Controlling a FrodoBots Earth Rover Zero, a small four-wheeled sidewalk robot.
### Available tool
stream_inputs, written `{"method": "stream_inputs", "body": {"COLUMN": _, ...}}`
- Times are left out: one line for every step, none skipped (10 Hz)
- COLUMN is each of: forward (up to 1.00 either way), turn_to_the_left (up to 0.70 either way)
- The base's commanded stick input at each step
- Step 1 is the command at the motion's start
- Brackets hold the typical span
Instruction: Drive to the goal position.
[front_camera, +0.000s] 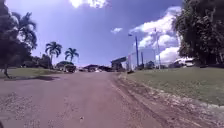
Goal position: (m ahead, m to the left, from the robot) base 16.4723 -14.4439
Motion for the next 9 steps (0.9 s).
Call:
{"method": "stream_inputs", "body": {"forward": 0.7, "turn_to_the_left": 0.0}}
{"method": "stream_inputs", "body": {"forward": 0.7, "turn_to_the_left": 0.0}}
{"method": "stream_inputs", "body": {"forward": 0.7, "turn_to_the_left": 0.0}}
{"method": "stream_inputs", "body": {"forward": 0.7, "turn_to_the_left": 0.0}}
{"method": "stream_inputs", "body": {"forward": 0.7, "turn_to_the_left": 0.0}}
{"method": "stream_inputs", "body": {"forward": 0.7, "turn_to_the_left": 0.0}}
{"method": "stream_inputs", "body": {"forward": 0.7, "turn_to_the_left": 0.0}}
{"method": "stream_inputs", "body": {"forward": 0.7, "turn_to_the_left": 0.0}}
{"method": "stream_inputs", "body": {"forward": 0.7, "turn_to_the_left": 0.0}}
